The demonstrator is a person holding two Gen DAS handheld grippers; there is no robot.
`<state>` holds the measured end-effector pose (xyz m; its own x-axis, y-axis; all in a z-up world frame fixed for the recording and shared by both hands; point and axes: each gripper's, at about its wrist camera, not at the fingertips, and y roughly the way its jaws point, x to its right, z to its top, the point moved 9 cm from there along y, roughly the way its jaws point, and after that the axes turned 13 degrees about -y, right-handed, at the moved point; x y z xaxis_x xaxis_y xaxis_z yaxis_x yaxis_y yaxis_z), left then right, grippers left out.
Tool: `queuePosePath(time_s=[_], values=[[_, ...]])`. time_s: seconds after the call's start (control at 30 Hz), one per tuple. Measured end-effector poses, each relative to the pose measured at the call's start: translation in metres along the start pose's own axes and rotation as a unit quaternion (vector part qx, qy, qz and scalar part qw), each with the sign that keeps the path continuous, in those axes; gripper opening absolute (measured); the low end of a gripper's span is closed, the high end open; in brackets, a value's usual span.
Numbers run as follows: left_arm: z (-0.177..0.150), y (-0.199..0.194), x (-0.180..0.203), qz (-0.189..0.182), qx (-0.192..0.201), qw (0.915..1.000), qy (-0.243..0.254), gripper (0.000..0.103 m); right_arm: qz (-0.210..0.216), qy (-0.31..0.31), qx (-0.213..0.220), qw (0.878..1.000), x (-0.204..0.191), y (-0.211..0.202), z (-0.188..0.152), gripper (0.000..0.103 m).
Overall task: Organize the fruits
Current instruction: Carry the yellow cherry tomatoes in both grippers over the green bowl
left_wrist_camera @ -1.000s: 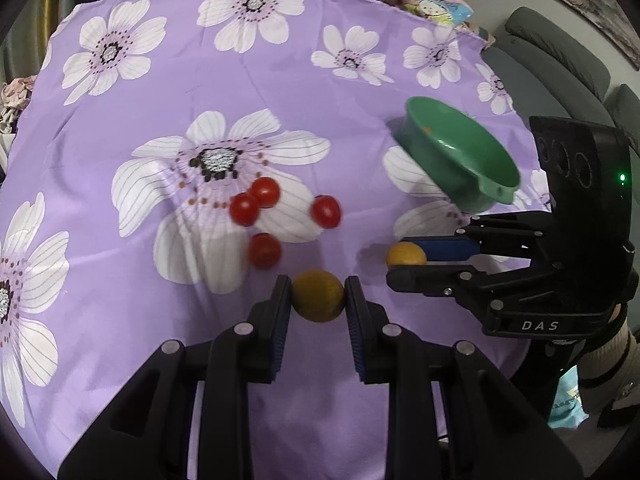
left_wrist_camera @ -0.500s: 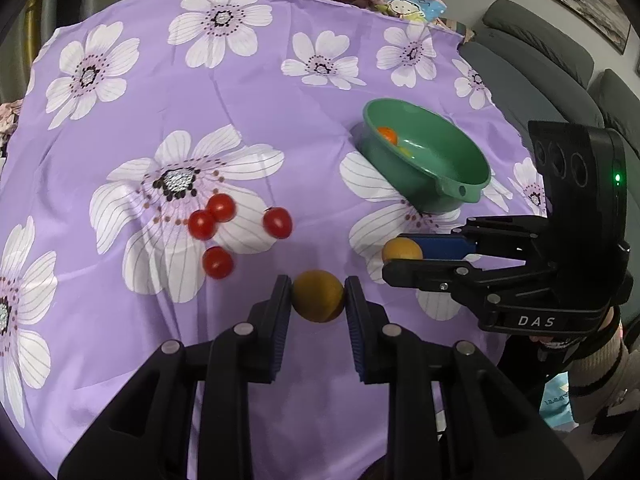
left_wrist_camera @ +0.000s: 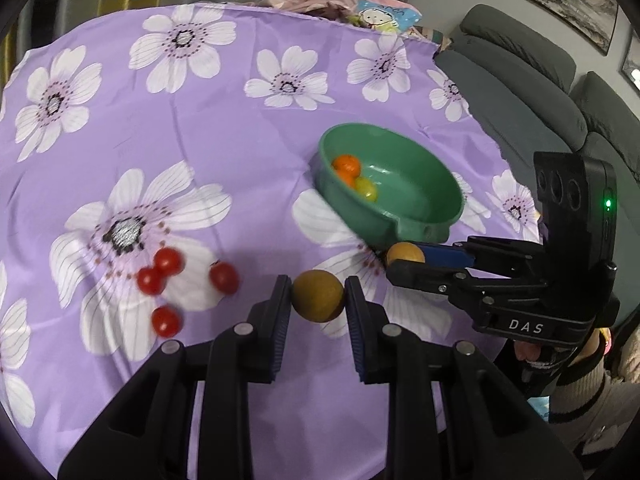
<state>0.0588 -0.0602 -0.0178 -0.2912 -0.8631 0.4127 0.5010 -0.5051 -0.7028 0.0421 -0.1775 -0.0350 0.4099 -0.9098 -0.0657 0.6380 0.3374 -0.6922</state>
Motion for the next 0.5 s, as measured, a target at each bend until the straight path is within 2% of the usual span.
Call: queuePosePath(time_s=[0.5], values=[[0.03,0.036,0.056,-0.035,-0.008,0.9984,0.044,0.027,-0.055,0.049,0.049,0.996,0.06,-0.038,-0.004,0.029]])
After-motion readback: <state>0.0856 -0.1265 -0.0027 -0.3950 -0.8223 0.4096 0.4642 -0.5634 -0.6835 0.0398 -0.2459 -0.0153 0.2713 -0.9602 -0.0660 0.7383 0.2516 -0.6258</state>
